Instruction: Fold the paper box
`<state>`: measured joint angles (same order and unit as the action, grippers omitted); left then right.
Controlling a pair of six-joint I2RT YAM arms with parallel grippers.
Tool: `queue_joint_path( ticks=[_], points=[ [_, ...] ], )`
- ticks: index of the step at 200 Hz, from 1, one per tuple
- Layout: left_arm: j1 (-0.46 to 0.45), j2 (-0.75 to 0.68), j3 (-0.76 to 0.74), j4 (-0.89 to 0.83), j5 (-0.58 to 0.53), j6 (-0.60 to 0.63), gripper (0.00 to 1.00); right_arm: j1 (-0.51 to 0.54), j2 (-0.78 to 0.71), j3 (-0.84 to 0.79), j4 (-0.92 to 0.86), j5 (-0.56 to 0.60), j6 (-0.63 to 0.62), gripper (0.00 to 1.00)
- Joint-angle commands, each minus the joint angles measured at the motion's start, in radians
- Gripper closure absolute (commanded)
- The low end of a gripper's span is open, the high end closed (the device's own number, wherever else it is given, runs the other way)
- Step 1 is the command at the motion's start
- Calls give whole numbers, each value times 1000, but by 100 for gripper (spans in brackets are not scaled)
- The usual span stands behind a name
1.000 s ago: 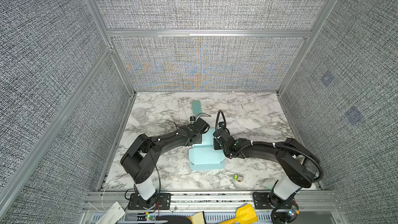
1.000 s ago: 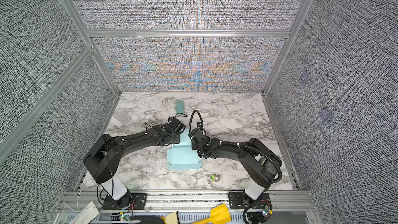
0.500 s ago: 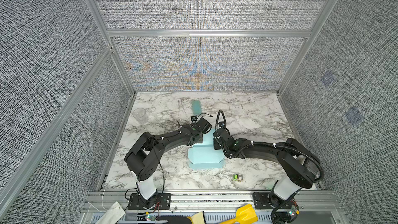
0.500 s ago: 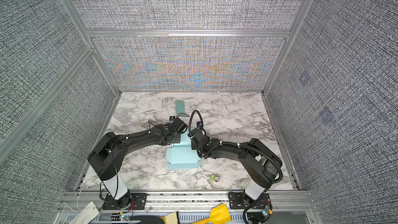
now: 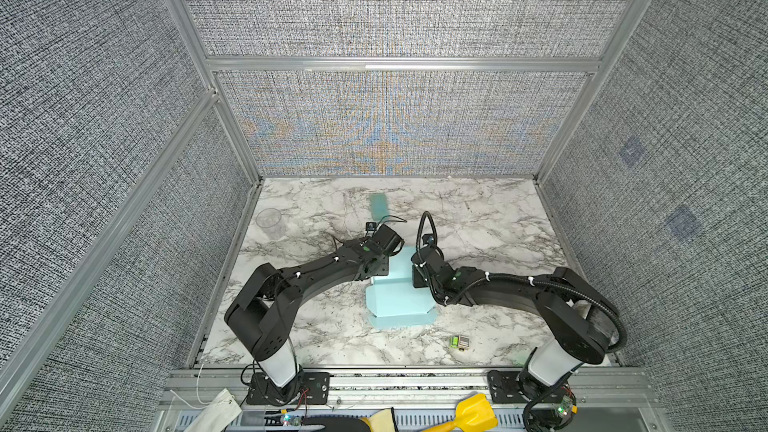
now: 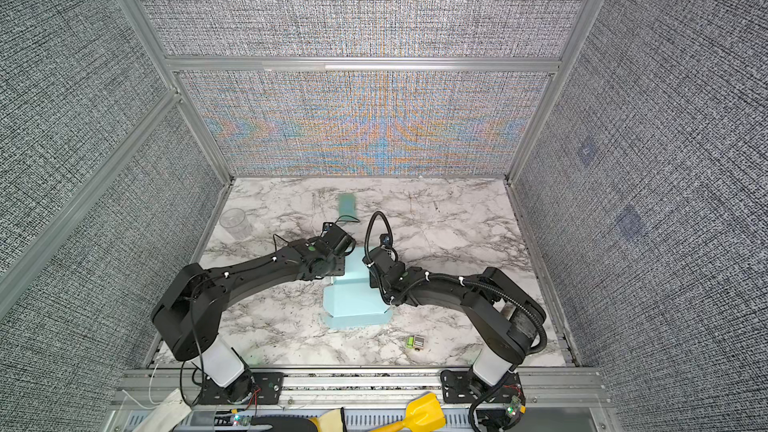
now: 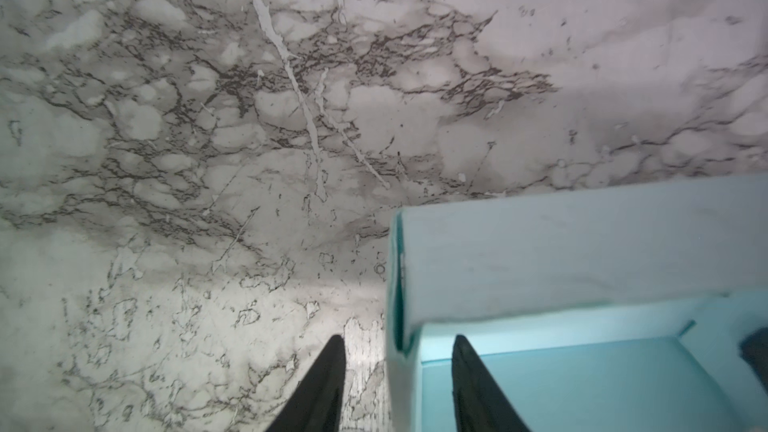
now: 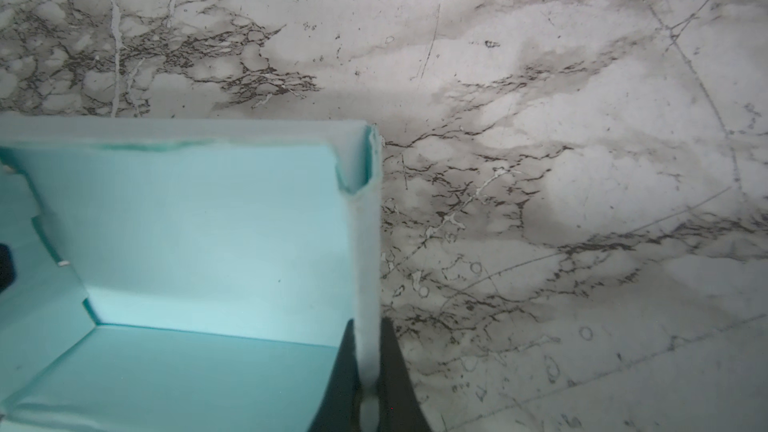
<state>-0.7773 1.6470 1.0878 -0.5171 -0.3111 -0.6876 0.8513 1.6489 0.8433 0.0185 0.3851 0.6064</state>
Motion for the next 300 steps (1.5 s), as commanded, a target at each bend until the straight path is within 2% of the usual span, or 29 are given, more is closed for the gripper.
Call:
queue_joint_path(
  ticks=[1, 13, 45, 79, 118, 202, 247, 300],
  points=[
    [1, -29, -8, 18, 39, 1, 49, 0, -2, 1, 1, 11, 19, 98],
    [4, -44, -16, 19, 47, 2, 45, 0, -1, 2, 4, 11, 19, 98],
    [19, -96, -63, 43, 87, -9, 42, 0, 1, 0, 6, 8, 19, 98],
    [58, -181, -94, 27, 88, -14, 43, -1, 5, 2, 5, -2, 17, 98],
    [94, -231, -126, 52, 26, 28, 47, 0, 5, 6, -2, -9, 16, 98],
    [95, -52, -31, 64, 99, 46, 53, 0, 0, 7, -2, -13, 12, 98],
    [95, 31, 6, 54, 50, 55, 56, 0, -5, 2, 7, -14, 6, 98],
    [95, 53, 1, 95, 20, 54, 61, 0, -3, 6, 12, -21, -2, 98]
  ],
)
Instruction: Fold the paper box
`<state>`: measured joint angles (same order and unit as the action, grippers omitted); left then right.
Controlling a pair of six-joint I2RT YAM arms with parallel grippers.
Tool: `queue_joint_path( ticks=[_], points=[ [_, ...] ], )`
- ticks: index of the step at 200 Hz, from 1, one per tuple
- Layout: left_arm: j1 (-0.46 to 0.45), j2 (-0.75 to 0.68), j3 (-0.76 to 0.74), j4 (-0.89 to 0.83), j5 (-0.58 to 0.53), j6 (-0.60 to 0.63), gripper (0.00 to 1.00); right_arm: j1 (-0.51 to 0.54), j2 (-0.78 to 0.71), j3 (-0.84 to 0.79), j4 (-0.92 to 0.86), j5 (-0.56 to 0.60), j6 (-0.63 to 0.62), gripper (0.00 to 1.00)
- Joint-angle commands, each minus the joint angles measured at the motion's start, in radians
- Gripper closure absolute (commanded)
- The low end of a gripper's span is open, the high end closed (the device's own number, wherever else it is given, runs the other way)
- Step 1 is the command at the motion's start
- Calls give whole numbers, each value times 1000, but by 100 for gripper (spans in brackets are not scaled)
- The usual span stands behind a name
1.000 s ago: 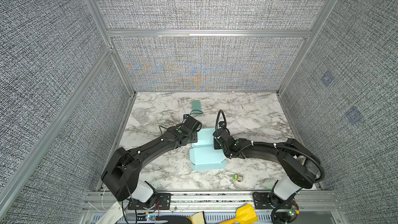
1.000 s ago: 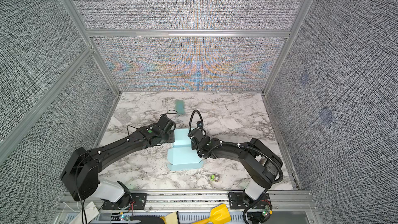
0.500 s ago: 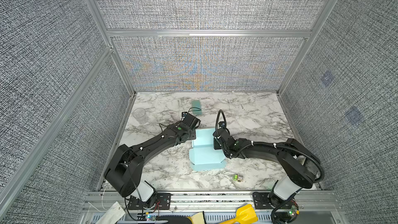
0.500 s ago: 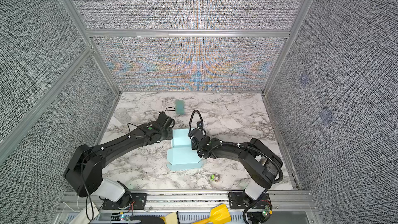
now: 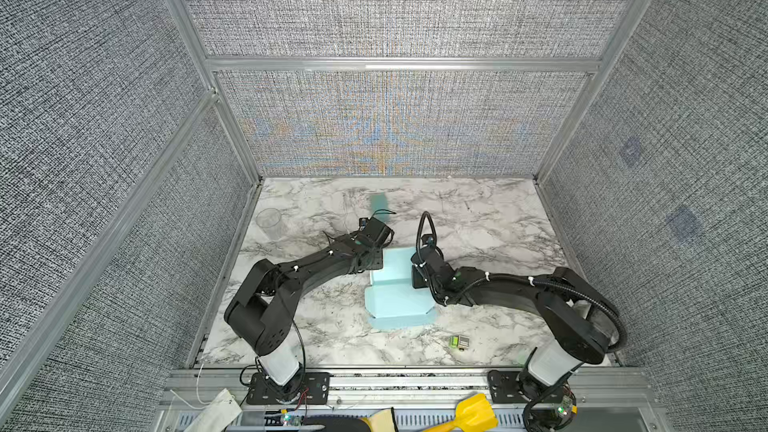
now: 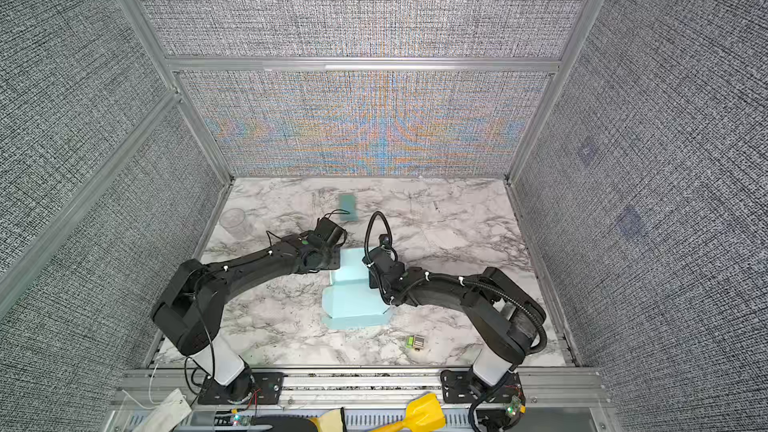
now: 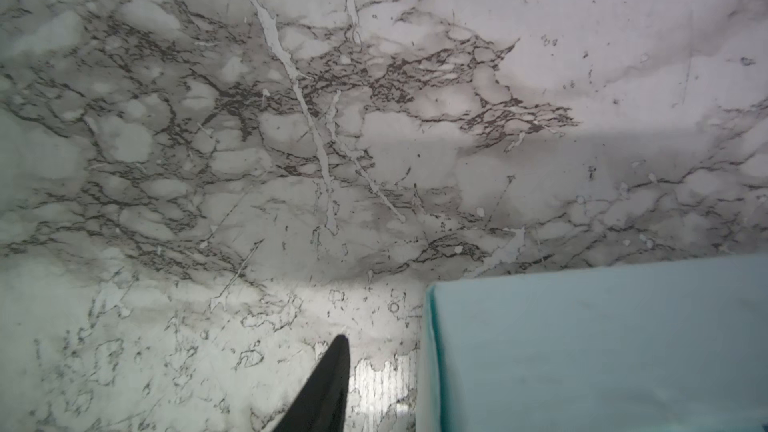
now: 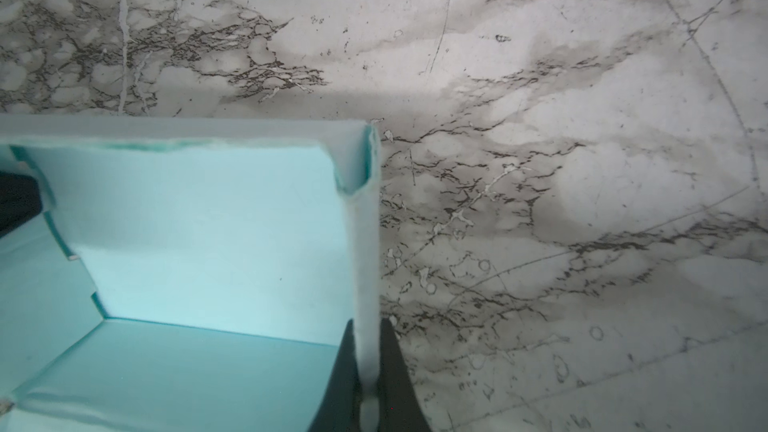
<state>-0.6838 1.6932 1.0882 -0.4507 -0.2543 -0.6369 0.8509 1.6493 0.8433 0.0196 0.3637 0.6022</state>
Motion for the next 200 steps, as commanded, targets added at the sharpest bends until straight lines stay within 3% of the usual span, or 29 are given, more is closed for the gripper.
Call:
queue_joint_path(
  ticks=[1, 35, 91, 200],
  points=[
    [1, 7, 2, 30, -37, 3, 62, 0, -4, 7, 10, 0, 3, 98],
    [1, 19, -1, 32, -63, -1, 73, 0, -5, 8, 8, -1, 4, 98],
    [1, 39, 5, 25, -80, -6, 100, 1, 1, 14, 1, -2, 4, 98],
    [1, 81, 27, -42, -151, -20, 100, 4, 23, 28, -1, -8, 12, 98]
  ],
)
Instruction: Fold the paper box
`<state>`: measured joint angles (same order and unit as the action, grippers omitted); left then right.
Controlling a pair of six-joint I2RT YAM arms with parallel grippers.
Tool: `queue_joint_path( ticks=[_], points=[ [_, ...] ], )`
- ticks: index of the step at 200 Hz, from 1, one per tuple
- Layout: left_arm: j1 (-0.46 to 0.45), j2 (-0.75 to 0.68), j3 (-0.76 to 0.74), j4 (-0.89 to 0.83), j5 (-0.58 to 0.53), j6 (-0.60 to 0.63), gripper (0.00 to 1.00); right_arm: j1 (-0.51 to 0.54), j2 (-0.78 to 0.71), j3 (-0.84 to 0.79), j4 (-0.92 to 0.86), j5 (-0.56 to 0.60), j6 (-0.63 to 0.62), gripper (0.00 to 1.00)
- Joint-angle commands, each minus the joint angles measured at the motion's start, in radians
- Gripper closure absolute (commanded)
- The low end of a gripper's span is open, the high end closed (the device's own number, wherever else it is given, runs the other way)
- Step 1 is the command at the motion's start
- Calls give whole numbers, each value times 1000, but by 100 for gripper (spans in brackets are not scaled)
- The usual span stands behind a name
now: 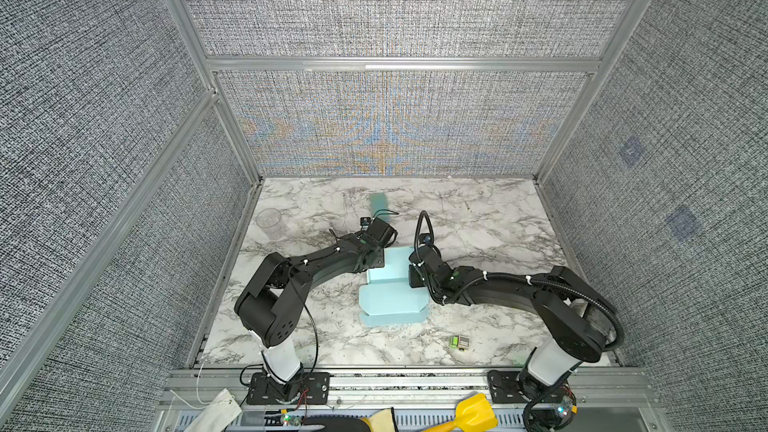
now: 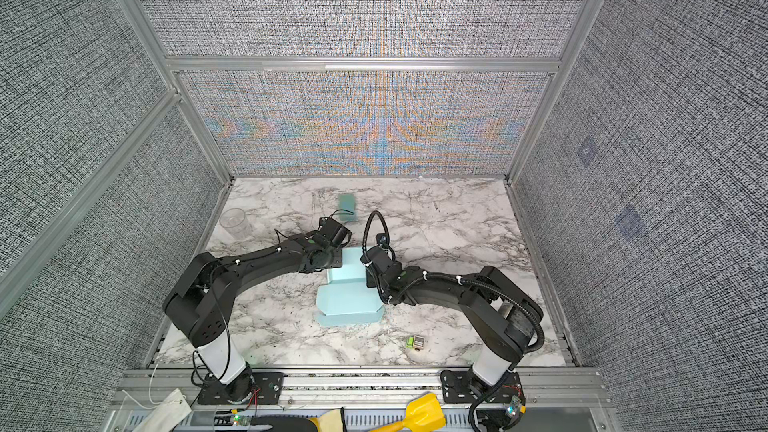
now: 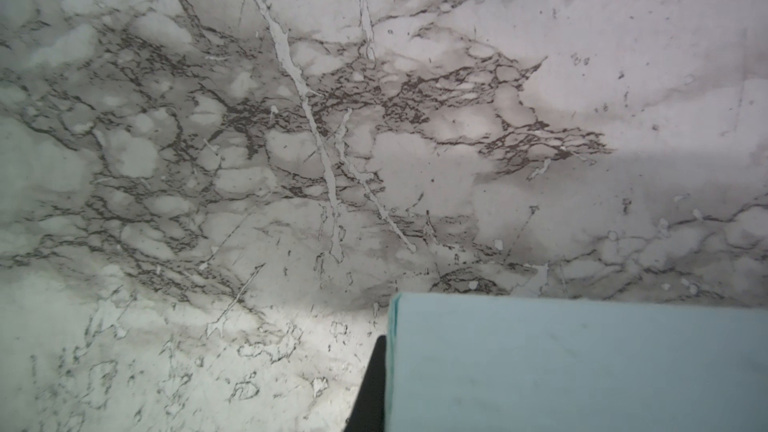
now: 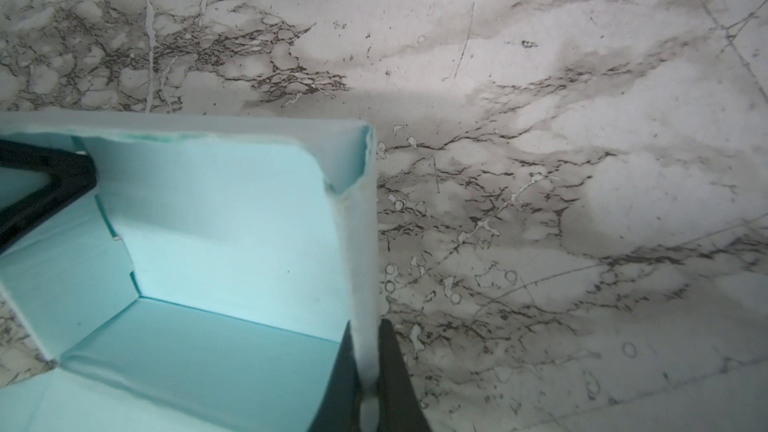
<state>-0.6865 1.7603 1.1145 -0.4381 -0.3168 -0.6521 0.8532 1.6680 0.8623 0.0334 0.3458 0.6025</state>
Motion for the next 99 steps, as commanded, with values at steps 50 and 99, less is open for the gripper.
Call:
queue_joint_path(
  ticks=[50, 99],
  points=[
    [4, 14, 8, -63, -78, 0, 94, 3, 9, 16, -25, 9, 12, 98],
    [-8, -94, 22, -41, 21, 39, 54, 3, 12, 31, -42, 1, 7, 98]
  ],
)
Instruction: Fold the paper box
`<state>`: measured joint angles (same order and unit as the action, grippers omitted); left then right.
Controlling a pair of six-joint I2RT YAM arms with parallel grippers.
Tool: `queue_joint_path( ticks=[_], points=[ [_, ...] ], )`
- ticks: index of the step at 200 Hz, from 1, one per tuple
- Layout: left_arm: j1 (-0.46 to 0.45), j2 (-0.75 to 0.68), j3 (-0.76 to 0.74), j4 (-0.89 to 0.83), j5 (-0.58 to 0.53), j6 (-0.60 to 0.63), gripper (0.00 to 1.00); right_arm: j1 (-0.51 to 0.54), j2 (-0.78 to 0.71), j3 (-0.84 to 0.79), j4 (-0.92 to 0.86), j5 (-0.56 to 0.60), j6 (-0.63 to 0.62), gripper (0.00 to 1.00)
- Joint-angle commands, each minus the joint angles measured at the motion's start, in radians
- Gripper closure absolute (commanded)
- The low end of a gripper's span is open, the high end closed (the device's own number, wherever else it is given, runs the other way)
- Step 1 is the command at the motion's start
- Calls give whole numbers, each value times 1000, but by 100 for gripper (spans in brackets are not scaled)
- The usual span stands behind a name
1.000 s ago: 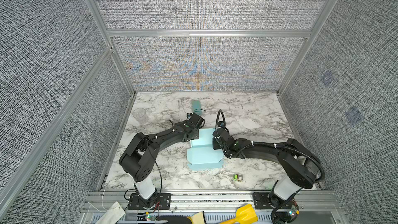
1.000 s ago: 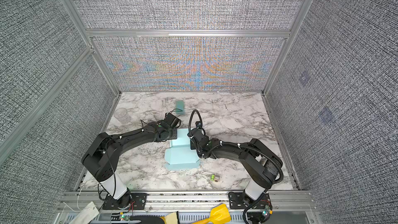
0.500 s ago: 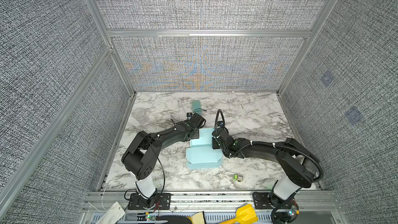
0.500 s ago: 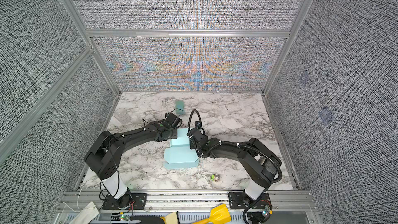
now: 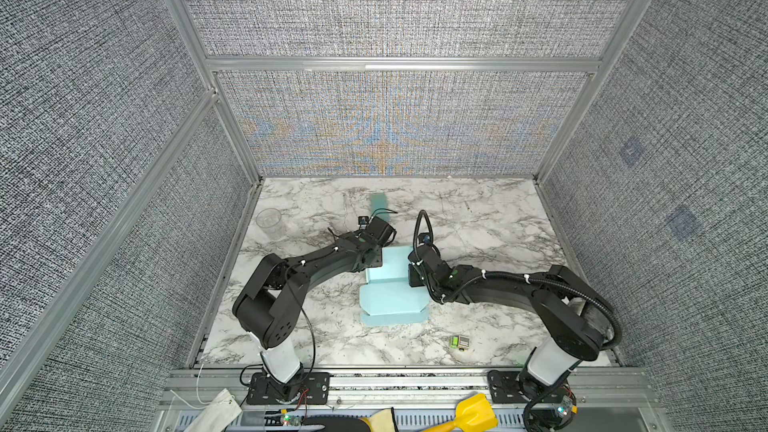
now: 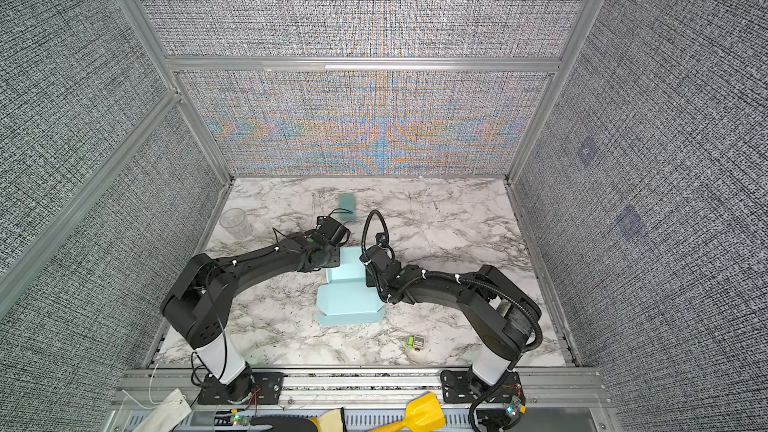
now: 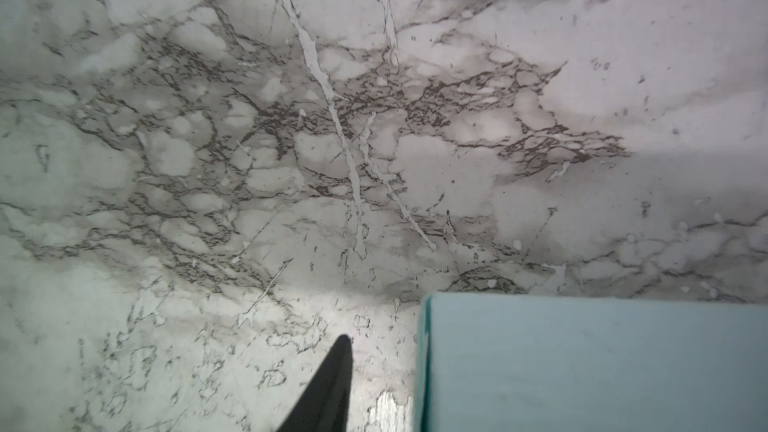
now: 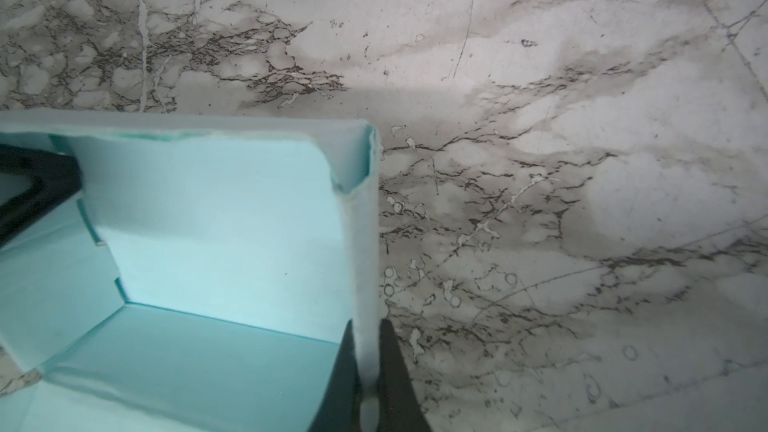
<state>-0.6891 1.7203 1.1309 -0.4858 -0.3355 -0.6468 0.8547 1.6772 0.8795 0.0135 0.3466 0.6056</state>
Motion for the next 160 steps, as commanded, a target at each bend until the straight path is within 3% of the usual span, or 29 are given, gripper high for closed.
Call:
queue_joint_path(
  ticks=[1, 47, 80, 111, 160],
  points=[
    [-6, -57, 5, 9, 44, 36, 54, 1, 2, 14, -22, -1, 3, 98],
    [-16, -209, -61, 54, 117, 120, 49, 0, 6, 36, -46, -24, -7, 98],
    [-17, -234, -57, 21, 70, 170, 50, -11, 2, 74, -94, -60, -44, 98],
    [-15, -238, -28, -5, 12, 164, 50, -45, -2, 153, -247, -205, -109, 98],
    [6, -234, 17, -4, 15, 162, 50, -91, 34, 300, -540, -399, -235, 98]
  ],
)
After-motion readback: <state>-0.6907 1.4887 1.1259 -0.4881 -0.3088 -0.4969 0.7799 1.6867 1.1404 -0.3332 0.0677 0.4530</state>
